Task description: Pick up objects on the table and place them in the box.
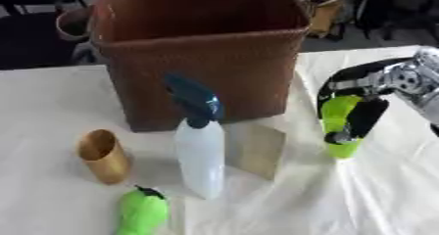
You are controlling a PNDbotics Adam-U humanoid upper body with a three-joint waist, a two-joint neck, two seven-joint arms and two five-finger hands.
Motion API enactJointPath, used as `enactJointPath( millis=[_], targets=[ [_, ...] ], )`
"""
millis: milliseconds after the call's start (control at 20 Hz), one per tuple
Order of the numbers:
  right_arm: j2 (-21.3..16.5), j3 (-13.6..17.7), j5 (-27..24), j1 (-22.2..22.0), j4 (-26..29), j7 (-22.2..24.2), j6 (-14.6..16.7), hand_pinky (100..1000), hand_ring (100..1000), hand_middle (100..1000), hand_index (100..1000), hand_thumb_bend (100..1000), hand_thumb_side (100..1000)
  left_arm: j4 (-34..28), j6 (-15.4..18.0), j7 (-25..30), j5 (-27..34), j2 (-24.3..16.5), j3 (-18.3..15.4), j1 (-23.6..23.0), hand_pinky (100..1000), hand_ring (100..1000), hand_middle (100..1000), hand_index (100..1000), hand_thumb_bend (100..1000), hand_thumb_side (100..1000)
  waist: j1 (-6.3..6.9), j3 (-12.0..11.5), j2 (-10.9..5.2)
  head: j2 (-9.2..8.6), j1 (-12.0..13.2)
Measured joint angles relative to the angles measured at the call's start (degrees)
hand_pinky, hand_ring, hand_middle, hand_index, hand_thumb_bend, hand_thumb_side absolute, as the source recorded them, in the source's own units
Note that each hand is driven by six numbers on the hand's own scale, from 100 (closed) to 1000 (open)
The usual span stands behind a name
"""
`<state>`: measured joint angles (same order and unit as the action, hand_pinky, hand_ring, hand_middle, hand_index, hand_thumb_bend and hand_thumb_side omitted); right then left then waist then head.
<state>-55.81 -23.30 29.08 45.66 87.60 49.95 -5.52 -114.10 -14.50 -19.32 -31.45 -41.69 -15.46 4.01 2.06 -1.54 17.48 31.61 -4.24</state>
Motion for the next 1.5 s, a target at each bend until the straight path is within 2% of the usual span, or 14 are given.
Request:
enactJointPath(
  millis=[500,950,1500],
  targets=[
    [-0.1,0.7,0.1,1.6,2.1,0.3,-0.8,100,462,513,555,100,100,0.0,0.0,0.0,0.0,0.0,-0.1,0.0,953,897,836,776,100,957,-0.28,0.4,-0.17,0.0,0.0],
    [-1.4,1.4,-0.2,3.0,5.1,1.5,-3.2,100,460,505,536,100,100,0.0,0.0,0.0,0.0,0.0,-0.3,-0.1,954,898,836,775,100,959,-1.05,0.8,-0.93,0.0,0.0],
    [-2.2,2.5,-0.9,4.5,7.0,2.0,-4.5,100,457,491,525,100,100,0.0,-0.3,-0.1,-0.2,-0.3,-0.3,-0.1,953,897,835,775,100,962,-1.61,1.2,-1.84,-0.01,0.0]
  ],
)
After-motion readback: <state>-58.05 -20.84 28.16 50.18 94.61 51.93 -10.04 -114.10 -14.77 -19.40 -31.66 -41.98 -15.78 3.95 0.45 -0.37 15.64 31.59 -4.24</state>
